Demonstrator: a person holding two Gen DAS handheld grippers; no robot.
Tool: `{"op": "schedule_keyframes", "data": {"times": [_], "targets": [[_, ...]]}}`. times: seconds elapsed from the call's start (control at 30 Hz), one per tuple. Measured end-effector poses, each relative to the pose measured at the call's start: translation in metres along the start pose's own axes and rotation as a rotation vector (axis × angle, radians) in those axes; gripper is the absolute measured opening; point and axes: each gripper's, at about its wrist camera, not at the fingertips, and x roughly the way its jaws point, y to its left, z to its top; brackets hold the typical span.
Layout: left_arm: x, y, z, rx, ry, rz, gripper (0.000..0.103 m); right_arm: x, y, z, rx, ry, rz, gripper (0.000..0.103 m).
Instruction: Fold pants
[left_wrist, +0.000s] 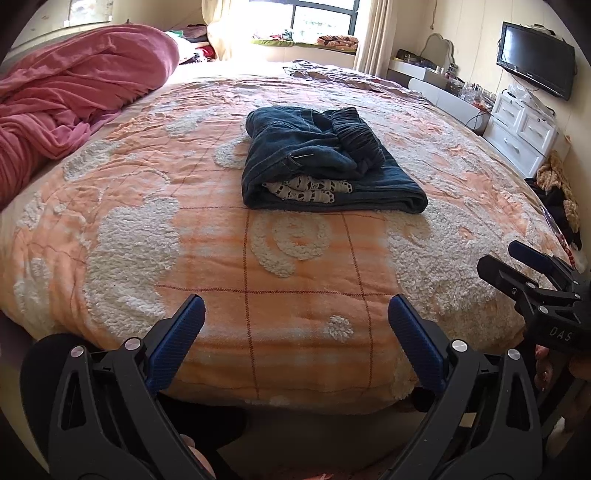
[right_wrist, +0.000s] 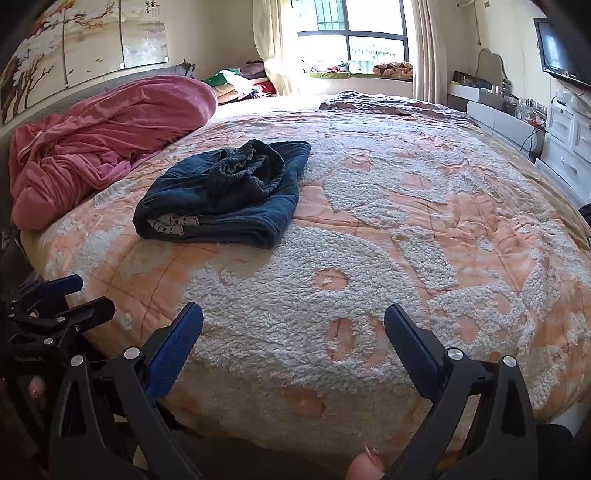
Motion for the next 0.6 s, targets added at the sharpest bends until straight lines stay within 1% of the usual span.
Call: {"op": "schedule_keyframes", "data": {"times": [0.6], "targets": [[-0.0018,0.0023,0.0016,-0.004,-0.005,0.001,0.093,0.0018,-0.0035,-0.0015,0.013,0.008,0.0,0.098]]}}
